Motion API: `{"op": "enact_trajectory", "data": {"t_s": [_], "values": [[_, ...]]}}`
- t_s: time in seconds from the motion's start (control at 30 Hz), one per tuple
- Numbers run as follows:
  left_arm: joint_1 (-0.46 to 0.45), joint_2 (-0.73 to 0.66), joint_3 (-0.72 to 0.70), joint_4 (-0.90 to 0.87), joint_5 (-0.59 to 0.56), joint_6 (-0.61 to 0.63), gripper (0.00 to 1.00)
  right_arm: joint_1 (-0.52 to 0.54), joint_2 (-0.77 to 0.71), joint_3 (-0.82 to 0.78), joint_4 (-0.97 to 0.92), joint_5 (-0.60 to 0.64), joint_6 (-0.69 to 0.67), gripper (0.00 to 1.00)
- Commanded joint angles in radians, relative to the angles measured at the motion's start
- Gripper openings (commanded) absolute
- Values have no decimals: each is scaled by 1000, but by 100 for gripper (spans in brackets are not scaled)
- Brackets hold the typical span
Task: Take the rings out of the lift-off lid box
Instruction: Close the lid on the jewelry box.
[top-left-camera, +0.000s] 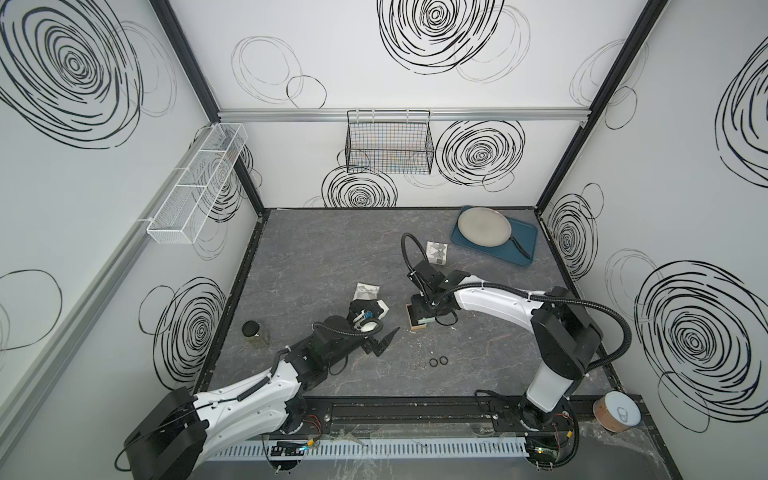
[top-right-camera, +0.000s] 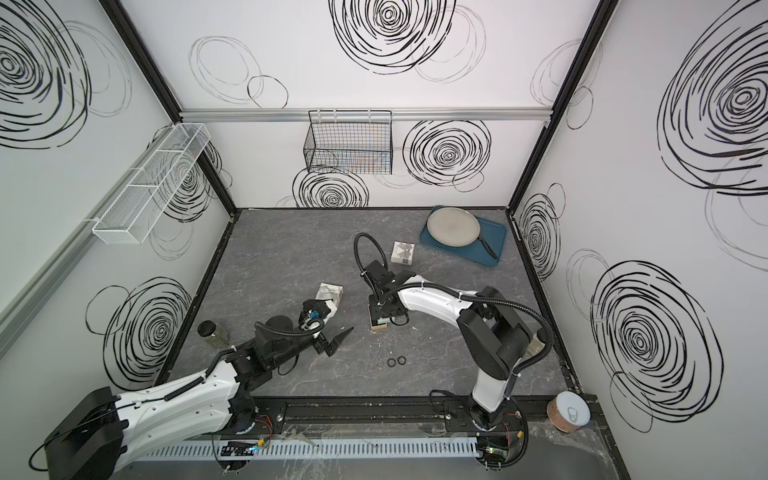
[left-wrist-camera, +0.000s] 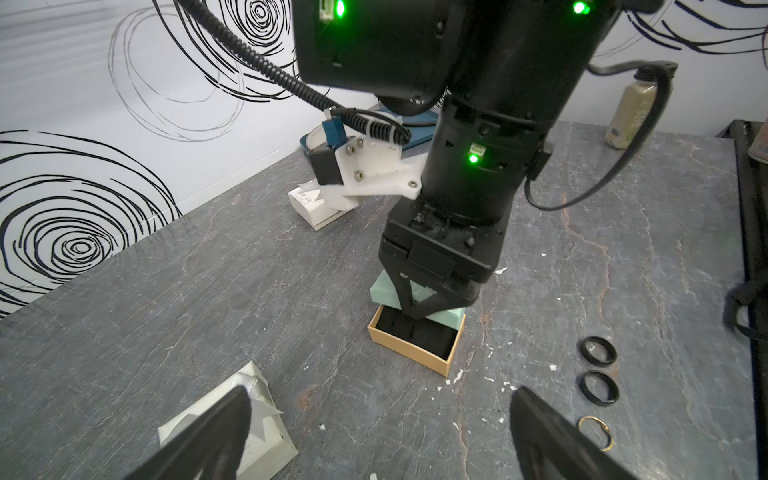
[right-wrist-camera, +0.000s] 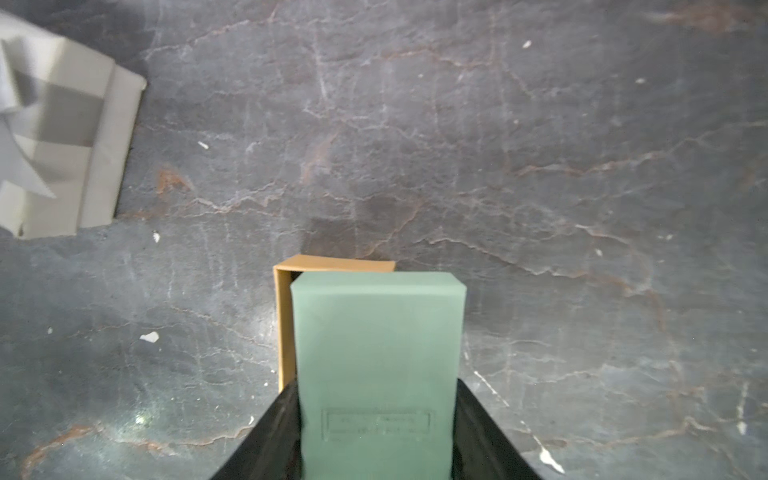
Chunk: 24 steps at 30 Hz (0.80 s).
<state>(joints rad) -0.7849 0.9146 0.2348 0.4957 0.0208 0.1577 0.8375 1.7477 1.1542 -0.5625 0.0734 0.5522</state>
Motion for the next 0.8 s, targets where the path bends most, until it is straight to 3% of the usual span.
{"op": "enact_trajectory", "data": {"t_s": [0.0,0.77], "values": [[-5,0,2,42,-6,16,100,20,16,36,-30,0,51,55],[-5,7,6,38,-8,20,100,27,70,62,-23,0,73,58]]}}
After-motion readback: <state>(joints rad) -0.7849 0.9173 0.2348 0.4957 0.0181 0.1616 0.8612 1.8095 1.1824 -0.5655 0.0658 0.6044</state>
